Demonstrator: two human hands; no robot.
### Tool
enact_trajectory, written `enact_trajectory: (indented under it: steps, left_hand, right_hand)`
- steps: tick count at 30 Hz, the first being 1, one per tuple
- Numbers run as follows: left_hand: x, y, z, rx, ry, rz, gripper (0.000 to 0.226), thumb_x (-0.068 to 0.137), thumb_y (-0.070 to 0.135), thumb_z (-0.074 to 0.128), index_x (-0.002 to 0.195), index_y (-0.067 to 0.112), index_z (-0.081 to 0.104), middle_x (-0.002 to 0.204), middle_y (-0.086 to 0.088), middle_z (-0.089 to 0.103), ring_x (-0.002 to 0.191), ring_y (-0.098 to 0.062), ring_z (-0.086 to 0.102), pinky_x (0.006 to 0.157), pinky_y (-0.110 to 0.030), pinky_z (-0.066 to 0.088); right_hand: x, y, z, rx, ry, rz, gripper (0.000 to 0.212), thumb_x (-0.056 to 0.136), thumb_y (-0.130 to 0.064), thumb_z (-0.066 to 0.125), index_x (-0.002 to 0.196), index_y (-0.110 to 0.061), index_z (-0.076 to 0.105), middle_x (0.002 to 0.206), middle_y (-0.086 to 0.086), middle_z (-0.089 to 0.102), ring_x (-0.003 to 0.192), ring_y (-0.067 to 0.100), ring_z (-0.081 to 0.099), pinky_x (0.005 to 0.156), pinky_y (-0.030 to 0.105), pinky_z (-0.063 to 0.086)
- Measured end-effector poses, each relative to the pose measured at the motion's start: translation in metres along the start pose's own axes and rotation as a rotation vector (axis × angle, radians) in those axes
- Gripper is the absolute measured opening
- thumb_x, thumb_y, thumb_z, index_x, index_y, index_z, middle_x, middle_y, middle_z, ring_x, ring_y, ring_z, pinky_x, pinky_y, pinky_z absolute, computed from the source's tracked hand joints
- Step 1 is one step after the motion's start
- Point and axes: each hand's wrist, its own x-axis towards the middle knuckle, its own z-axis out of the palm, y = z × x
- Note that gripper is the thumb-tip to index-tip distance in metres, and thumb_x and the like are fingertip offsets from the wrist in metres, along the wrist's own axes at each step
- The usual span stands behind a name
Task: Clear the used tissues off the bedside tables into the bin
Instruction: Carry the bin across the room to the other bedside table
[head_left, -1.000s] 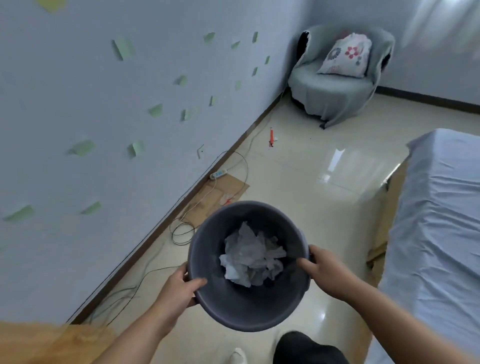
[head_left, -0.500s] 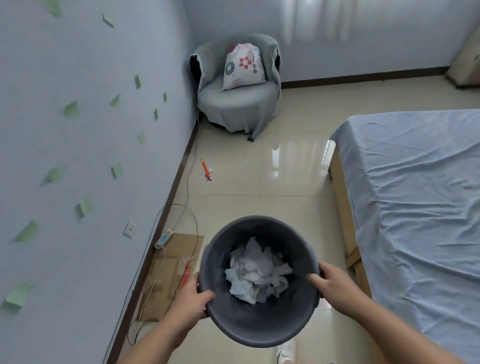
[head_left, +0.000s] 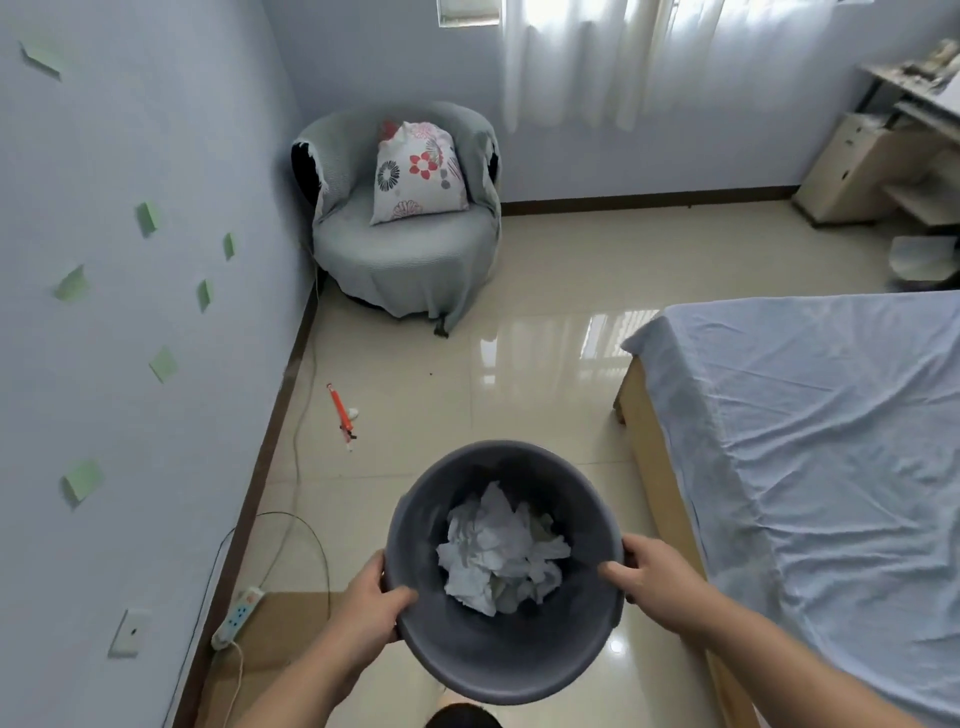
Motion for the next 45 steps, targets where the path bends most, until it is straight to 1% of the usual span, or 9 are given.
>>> enact_trajectory:
  steps: [8, 11, 16, 22, 25, 28, 31, 38, 45]
  left_hand:
    - [0.142, 0.158, -0.035, 0.093, -0.18, 0.075, 0.041, 0.086, 0.014, 0.067, 0.118, 0.04, 0.063, 0.1, 0.018, 0.079, 0.089, -0.008, 0.078, 0.067, -0.03, 0.065]
    - [0.189, 0.224, -0.033, 0.147, -0.245, 0.121, 0.043, 0.083, 0.019, 0.07, 0.12, 0.039, 0.064, 0.107, 0.014, 0.08, 0.094, -0.012, 0.079, 0.071, -0.03, 0.066]
    - [0.274, 0.307, -0.016, 0.201, -0.294, 0.123, 0.049, 0.077, 0.021, 0.074, 0.122, 0.037, 0.065, 0.109, 0.011, 0.08, 0.096, -0.011, 0.078, 0.071, -0.029, 0.066]
    - [0.374, 0.388, -0.011, 0.177, -0.196, 0.07, 0.047, 0.081, 0.008, 0.07, 0.122, 0.031, 0.067, 0.104, 0.009, 0.081, 0.092, -0.012, 0.079, 0.069, -0.032, 0.066]
    - [0.414, 0.428, -0.018, 0.162, -0.119, 0.068, 0.039, 0.086, 0.003, 0.068, 0.112, 0.031, 0.069, 0.098, 0.009, 0.081, 0.085, -0.013, 0.08, 0.058, -0.025, 0.063]
    - [0.456, 0.466, -0.023, 0.13, -0.114, 0.075, 0.038, 0.089, -0.002, 0.067, 0.109, 0.03, 0.071, 0.097, 0.004, 0.082, 0.085, -0.016, 0.08, 0.062, -0.029, 0.065]
    - [0.502, 0.498, -0.019, 0.11, -0.116, 0.079, 0.039, 0.088, -0.003, 0.067, 0.114, 0.026, 0.071, 0.097, 0.001, 0.082, 0.087, -0.019, 0.08, 0.066, -0.034, 0.066]
    - [0.634, 0.589, 0.01, 0.078, -0.248, 0.067, 0.047, 0.085, -0.005, 0.067, 0.108, 0.036, 0.077, 0.102, -0.004, 0.082, 0.09, -0.023, 0.08, 0.066, -0.036, 0.065]
    - [0.749, 0.72, 0.064, 0.204, -0.46, 0.084, 0.044, 0.071, 0.012, 0.071, 0.104, 0.041, 0.077, 0.106, -0.001, 0.082, 0.094, -0.023, 0.08, 0.068, -0.035, 0.065]
  right_hand:
    - [0.108, -0.086, -0.064, 0.141, 0.202, 0.048, 0.015, 0.089, -0.033, 0.067, 0.084, -0.021, 0.075, 0.077, -0.001, 0.076, 0.076, 0.024, 0.072, 0.075, 0.052, 0.059]
    - [0.148, -0.1, -0.093, 0.199, 0.266, 0.048, 0.018, 0.084, -0.042, 0.065, 0.084, -0.027, 0.076, 0.078, -0.002, 0.076, 0.076, 0.021, 0.073, 0.071, 0.047, 0.06]
    - [0.234, -0.117, -0.134, 0.322, 0.289, 0.08, 0.022, 0.089, -0.022, 0.067, 0.084, -0.04, 0.077, 0.079, -0.005, 0.079, 0.071, 0.011, 0.075, 0.062, 0.025, 0.057]
    - [0.372, -0.156, -0.202, 0.33, 0.225, 0.084, 0.015, 0.085, -0.015, 0.065, 0.081, -0.022, 0.078, 0.075, -0.001, 0.079, 0.067, 0.015, 0.075, 0.061, 0.029, 0.062]
    - [0.428, -0.19, -0.24, 0.312, 0.207, 0.048, 0.01, 0.084, -0.013, 0.065, 0.083, -0.014, 0.074, 0.071, 0.0, 0.076, 0.067, 0.017, 0.072, 0.067, 0.037, 0.062]
    - [0.475, -0.222, -0.278, 0.259, 0.221, 0.006, 0.01, 0.082, -0.019, 0.063, 0.078, -0.021, 0.072, 0.071, -0.004, 0.075, 0.064, 0.008, 0.067, 0.061, 0.027, 0.058]
    - [0.515, -0.239, -0.306, 0.248, 0.241, -0.007, 0.011, 0.082, -0.019, 0.062, 0.074, -0.023, 0.07, 0.068, -0.004, 0.073, 0.063, 0.01, 0.064, 0.059, 0.029, 0.055]
    - [0.621, -0.25, -0.36, 0.292, 0.338, 0.122, 0.013, 0.073, -0.03, 0.061, 0.074, -0.021, 0.07, 0.067, -0.001, 0.073, 0.063, 0.016, 0.064, 0.065, 0.046, 0.061]
    - [0.693, -0.265, -0.431, 0.38, 0.498, 0.254, 0.018, 0.071, -0.038, 0.061, 0.074, -0.023, 0.07, 0.068, -0.004, 0.073, 0.06, 0.014, 0.063, 0.061, 0.039, 0.057]
